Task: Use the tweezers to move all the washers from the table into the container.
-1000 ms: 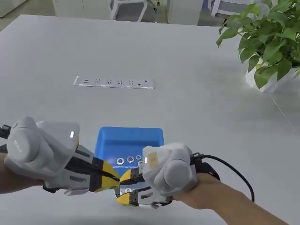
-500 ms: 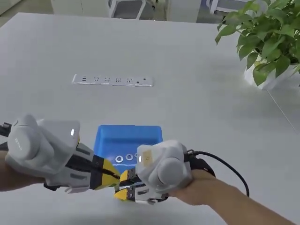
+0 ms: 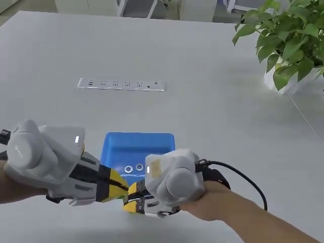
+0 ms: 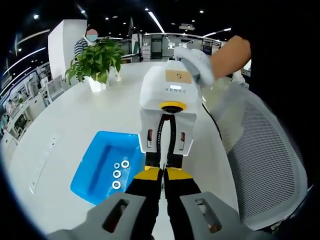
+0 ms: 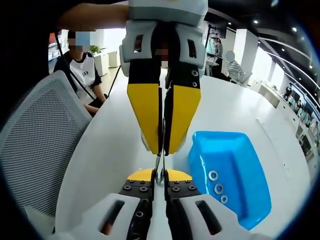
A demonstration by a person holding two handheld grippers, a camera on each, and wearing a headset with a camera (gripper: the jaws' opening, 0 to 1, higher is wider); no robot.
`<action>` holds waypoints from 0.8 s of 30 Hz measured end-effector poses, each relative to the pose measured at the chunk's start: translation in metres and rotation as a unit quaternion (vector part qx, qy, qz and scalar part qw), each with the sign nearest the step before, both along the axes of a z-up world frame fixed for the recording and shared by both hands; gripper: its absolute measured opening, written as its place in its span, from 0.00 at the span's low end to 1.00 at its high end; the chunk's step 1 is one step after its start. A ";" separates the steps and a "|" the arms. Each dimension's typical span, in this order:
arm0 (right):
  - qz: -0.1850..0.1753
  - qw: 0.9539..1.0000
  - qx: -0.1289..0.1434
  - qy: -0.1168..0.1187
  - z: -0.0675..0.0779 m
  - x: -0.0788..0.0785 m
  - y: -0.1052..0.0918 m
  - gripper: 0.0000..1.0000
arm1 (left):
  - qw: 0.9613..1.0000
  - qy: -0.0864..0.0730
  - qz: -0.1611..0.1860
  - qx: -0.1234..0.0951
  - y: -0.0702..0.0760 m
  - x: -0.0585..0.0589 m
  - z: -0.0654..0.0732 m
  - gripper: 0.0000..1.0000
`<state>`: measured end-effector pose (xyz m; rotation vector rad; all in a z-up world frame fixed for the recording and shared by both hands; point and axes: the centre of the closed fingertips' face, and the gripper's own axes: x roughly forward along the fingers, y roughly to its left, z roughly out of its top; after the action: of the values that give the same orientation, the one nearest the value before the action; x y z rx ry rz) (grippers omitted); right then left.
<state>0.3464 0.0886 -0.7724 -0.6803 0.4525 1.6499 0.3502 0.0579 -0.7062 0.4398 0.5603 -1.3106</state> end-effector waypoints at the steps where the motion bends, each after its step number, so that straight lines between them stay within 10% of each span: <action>1: -0.001 1.000 0.000 0.001 0.000 0.000 0.000 0.07 | 1.000 0.001 0.001 0.000 0.000 0.000 0.000 0.06; 24: 0.007 1.000 -0.001 -0.003 0.010 -0.005 -0.002 0.07 | 0.999 0.009 0.041 -0.026 0.010 -0.009 0.012 0.27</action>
<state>0.3414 0.0867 -0.7625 -0.6914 0.4472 1.6598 0.3410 0.0682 -0.6946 0.3583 0.5531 -1.2485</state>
